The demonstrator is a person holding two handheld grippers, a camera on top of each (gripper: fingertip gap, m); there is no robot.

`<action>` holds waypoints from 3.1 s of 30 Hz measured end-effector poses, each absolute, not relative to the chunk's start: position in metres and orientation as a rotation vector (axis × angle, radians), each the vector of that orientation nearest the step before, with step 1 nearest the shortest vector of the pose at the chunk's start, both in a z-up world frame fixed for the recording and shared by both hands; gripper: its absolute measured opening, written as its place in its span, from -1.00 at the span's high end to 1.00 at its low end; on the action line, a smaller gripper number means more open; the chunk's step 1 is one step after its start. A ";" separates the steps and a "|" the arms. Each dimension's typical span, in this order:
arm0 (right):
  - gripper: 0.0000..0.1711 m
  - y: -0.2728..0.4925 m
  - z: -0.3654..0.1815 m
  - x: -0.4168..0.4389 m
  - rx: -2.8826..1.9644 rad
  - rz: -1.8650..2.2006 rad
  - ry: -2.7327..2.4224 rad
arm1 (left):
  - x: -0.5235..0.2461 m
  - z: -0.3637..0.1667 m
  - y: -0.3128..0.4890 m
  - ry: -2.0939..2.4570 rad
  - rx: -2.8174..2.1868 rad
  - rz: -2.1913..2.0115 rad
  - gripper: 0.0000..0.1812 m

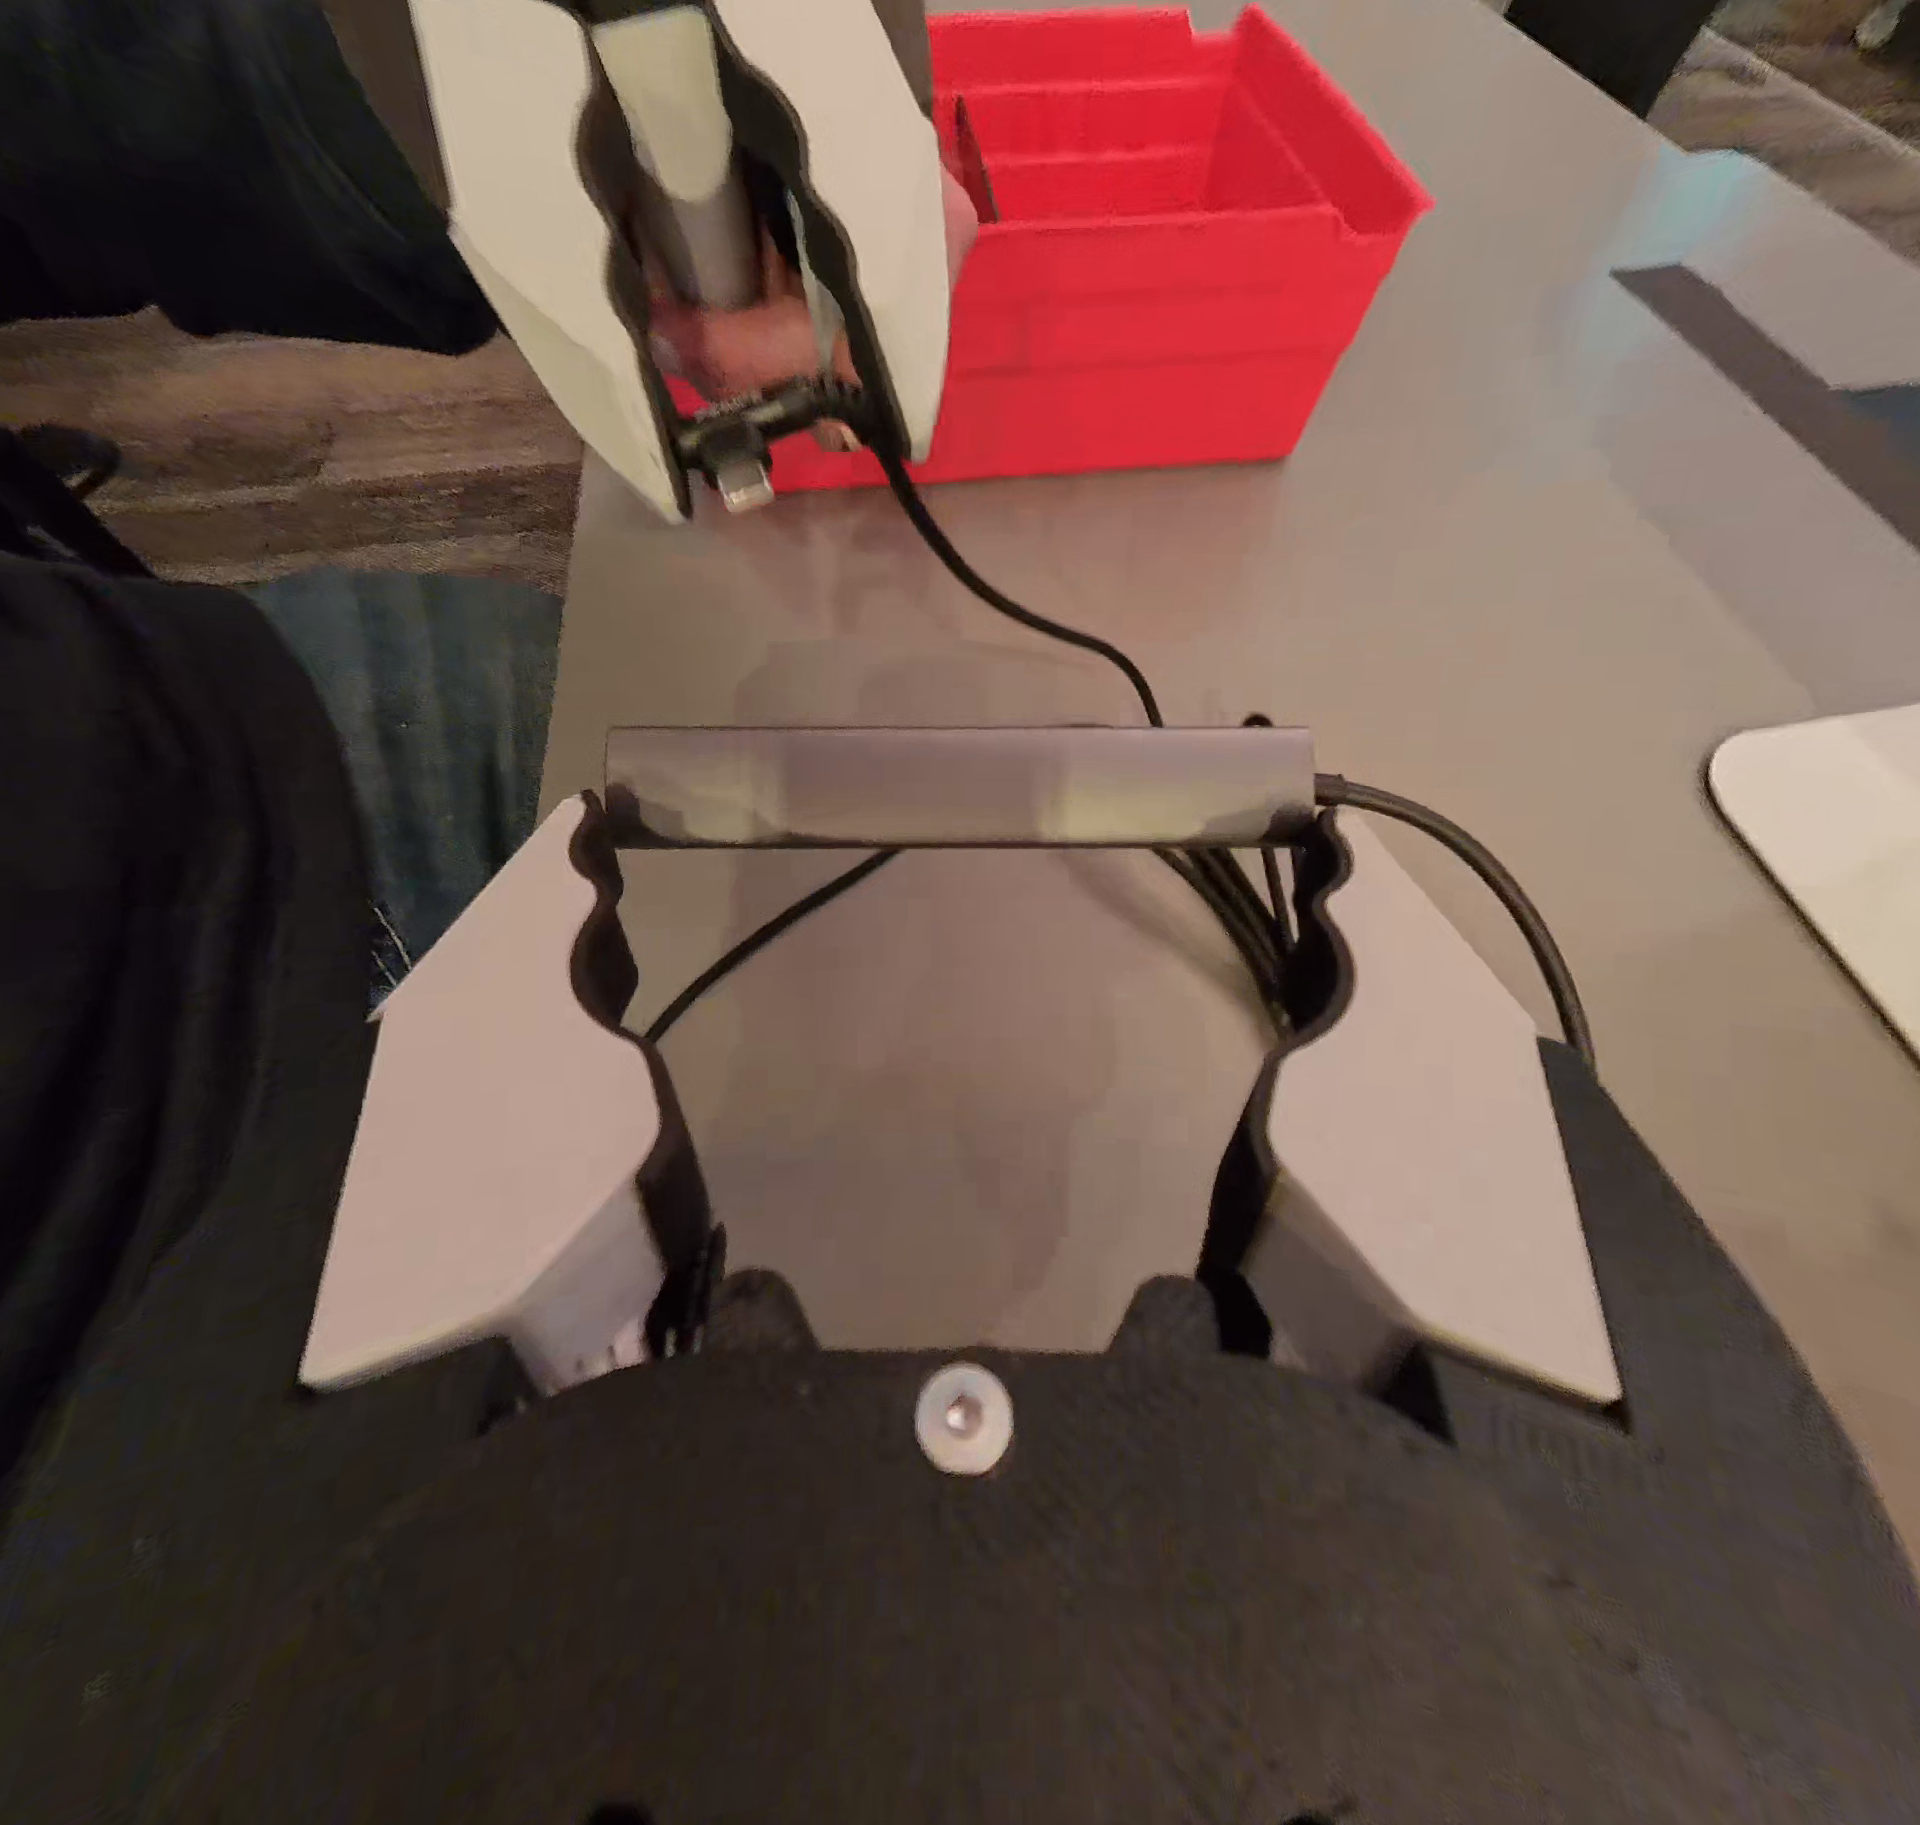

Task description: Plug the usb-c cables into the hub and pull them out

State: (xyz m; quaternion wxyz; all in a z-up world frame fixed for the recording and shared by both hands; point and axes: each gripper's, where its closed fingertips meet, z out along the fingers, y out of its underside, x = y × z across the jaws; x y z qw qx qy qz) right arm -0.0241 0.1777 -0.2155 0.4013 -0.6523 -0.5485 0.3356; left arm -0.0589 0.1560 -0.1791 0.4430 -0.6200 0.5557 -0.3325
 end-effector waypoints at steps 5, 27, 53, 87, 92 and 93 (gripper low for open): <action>-0.47 0.171 -0.199 -0.031 -1.552 0.909 -1.445 | -0.057 -0.180 0.151 1.410 -1.534 -0.831 0.58; -0.47 0.163 -0.195 -0.044 -1.472 0.798 -1.631 | -0.050 -0.189 0.143 1.476 -1.550 -0.832 0.58; -0.48 0.159 -0.192 -0.044 -1.460 0.724 -1.718 | -0.048 -0.195 0.138 1.539 -1.565 -0.795 0.58; 0.63 0.170 -0.156 -0.049 -1.348 0.907 -1.474 | -0.012 -0.198 0.114 1.498 -1.498 -0.953 0.59; 0.58 0.196 -0.168 -0.029 -1.461 0.812 -1.356 | -0.029 -0.207 0.145 1.402 -1.566 -0.913 0.59; 0.58 0.201 -0.168 -0.023 -1.478 0.800 -1.326 | -0.029 -0.210 0.148 1.394 -1.574 -0.906 0.59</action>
